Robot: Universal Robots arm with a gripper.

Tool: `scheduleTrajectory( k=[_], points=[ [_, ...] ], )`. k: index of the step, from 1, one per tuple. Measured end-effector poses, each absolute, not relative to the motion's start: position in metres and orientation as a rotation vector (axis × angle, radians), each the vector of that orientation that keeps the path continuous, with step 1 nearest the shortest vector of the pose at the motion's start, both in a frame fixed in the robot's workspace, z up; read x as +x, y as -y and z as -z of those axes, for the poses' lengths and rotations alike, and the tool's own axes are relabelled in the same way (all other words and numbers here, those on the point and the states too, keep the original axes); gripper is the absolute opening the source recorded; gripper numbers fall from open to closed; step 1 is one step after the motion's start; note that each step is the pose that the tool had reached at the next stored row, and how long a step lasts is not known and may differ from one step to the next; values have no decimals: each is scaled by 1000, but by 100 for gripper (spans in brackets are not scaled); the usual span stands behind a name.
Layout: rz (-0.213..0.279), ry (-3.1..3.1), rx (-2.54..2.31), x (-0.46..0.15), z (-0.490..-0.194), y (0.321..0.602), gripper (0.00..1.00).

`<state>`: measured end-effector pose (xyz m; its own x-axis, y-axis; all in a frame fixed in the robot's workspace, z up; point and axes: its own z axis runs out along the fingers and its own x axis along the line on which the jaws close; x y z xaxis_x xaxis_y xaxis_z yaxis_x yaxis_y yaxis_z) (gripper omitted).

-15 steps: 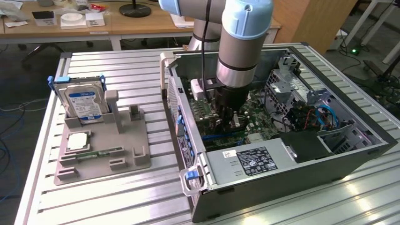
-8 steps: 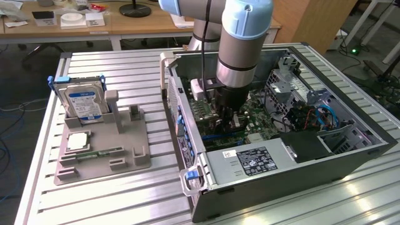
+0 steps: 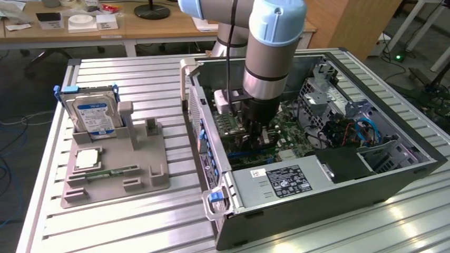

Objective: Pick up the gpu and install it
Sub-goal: 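Insert the gpu into the slot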

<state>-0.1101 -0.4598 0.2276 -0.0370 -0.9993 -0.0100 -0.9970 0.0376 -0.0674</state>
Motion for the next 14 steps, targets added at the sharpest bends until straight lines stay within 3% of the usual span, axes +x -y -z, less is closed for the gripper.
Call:
scheduleTrajectory(
  k=[14],
  points=[
    [65,-2223,-2141,-110,-227,460,28]
  ],
)
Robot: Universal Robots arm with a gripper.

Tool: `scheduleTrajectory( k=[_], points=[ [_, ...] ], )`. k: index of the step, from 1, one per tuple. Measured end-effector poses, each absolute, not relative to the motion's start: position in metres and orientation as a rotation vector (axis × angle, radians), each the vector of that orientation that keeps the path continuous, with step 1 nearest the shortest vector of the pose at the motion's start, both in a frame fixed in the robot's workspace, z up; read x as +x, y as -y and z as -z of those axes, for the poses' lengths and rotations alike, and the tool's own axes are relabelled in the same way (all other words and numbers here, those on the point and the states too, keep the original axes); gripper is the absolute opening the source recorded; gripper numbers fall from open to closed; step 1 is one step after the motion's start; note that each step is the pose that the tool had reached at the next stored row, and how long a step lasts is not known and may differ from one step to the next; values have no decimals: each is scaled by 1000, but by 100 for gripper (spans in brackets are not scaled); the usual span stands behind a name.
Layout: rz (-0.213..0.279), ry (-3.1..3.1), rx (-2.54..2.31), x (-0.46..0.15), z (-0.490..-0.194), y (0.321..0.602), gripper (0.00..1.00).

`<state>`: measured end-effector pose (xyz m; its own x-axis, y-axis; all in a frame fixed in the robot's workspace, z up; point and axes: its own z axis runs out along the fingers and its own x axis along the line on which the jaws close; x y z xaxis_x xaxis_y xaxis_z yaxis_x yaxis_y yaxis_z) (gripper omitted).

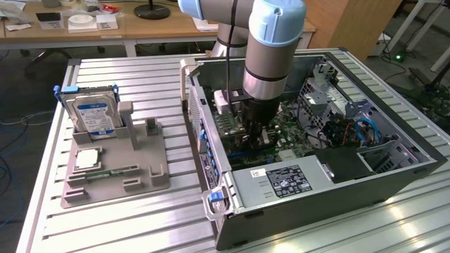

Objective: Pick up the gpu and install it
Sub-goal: 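Insert the gpu into the slot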

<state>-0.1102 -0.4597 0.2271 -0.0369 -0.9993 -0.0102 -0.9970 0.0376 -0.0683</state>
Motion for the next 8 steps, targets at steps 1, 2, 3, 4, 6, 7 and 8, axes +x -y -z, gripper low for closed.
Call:
scheduleTrajectory(
  k=[1,2,3,4,6,7,8],
  points=[
    [65,-2223,-2141,-110,-227,460,28],
    [65,-2223,-2141,-110,-227,460,28],
    [65,-2223,-2141,-110,-227,460,28],
    [65,-2222,-2141,-110,-227,460,28],
    [65,-2223,-2141,-111,-229,460,28],
    [65,-2223,-2141,-111,-230,460,28],
    [65,-2222,-2141,-111,-230,460,28]
  ],
)
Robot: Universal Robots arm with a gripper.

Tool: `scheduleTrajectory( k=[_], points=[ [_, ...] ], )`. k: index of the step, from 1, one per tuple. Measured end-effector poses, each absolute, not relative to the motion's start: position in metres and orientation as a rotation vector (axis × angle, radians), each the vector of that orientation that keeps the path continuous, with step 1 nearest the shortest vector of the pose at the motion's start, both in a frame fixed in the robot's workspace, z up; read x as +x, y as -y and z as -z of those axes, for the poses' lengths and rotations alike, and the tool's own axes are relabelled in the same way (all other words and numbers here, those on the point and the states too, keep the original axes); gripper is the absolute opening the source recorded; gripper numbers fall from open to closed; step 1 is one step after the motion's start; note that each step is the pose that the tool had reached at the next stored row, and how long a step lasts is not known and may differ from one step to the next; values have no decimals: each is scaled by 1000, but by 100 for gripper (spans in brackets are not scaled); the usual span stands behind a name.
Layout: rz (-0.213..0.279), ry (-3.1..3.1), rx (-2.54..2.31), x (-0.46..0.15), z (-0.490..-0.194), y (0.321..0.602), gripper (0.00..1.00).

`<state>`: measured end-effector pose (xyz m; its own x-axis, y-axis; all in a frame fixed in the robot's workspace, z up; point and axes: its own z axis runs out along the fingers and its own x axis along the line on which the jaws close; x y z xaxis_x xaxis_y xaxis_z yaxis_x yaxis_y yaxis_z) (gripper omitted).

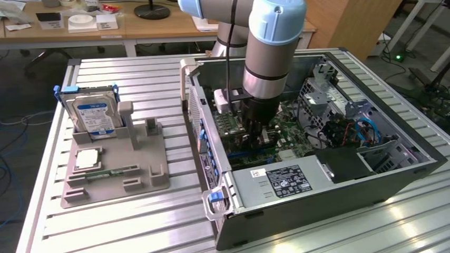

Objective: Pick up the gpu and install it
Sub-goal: 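Insert the gpu into the slot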

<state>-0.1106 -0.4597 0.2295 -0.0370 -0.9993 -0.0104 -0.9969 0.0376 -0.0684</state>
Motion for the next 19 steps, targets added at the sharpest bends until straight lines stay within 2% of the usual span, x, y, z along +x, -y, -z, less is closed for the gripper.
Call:
scheduleTrajectory(
  k=[19],
  points=[
    [65,-2223,-2141,-111,-229,457,28]
  ],
)
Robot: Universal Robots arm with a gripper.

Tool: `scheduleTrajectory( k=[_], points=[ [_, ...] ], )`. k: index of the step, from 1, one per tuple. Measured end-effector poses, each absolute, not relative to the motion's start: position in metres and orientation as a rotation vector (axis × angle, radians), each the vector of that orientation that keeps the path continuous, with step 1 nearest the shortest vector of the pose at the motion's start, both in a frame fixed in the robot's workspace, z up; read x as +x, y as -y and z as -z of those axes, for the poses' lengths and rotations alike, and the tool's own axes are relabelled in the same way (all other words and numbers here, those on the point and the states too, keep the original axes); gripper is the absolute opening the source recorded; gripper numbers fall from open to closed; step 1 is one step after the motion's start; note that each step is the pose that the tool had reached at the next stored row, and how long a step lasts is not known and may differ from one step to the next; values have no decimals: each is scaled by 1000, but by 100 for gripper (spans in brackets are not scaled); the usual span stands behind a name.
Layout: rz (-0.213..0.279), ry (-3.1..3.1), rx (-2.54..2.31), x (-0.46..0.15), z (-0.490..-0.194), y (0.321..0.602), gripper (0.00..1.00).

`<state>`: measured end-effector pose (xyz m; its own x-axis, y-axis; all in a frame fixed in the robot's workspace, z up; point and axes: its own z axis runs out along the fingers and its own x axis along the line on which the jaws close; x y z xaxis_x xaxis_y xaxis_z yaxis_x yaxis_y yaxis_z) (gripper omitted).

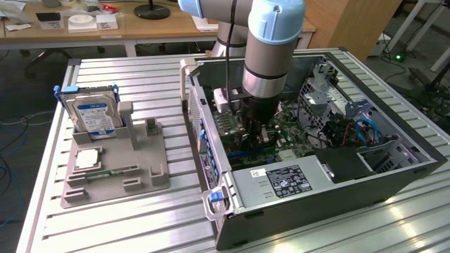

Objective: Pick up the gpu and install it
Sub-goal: 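Insert the gpu into the slot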

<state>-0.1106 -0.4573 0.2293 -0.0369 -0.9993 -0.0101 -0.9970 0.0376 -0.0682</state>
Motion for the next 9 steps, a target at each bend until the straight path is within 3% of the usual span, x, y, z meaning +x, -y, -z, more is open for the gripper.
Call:
scheduleTrajectory(
  k=[9],
  points=[
    [65,-2222,-2141,-111,-227,457,28]
  ],
)
